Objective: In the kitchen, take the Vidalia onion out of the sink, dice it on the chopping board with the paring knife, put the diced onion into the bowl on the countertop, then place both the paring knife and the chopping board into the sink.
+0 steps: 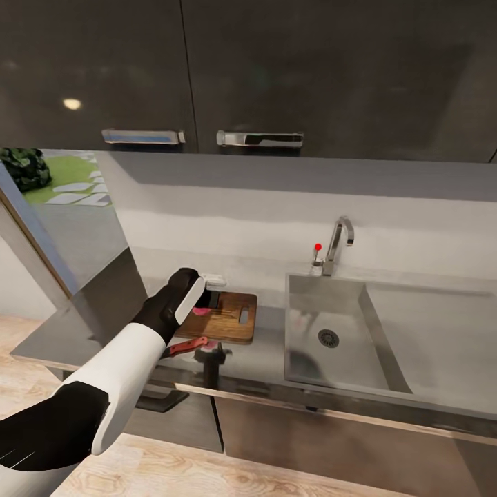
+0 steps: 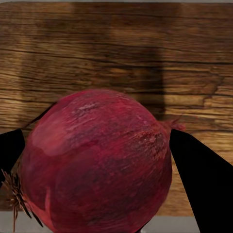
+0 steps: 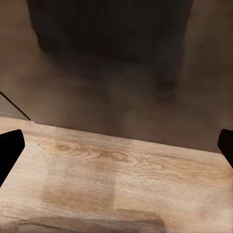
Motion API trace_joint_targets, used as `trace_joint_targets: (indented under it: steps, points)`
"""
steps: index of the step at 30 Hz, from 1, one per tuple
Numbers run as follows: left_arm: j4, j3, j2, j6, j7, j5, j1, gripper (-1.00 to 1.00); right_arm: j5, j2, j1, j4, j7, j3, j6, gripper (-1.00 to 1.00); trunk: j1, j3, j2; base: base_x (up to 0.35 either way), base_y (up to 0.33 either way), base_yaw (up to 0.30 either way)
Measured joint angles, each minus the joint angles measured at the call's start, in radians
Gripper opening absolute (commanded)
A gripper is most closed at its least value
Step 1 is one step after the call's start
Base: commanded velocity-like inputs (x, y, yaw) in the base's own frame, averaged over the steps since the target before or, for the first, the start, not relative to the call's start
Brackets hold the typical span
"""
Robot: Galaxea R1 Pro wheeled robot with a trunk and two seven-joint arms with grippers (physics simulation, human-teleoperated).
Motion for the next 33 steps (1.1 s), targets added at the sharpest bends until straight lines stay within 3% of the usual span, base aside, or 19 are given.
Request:
trace_joint_targets:
  steps: [12,33]
  points:
    - [0.007,0.000,0.000,-0.007,-0.001,-0.001,0.000,-1.00,0.000,0.000,0.000,0.000,0.000,0.000,0.000,1.00,0.000,-0.013,0.000,0.027,0.000,0.000]
    - [0.000,0.000,-0.004,-0.008,0.001,-0.001,0.000,-1.00,0.000,0.000,0.000,0.000,0.000,0.000,0.000,1.00,0.000,-0.014,0.000,0.059,-0.034,0.000]
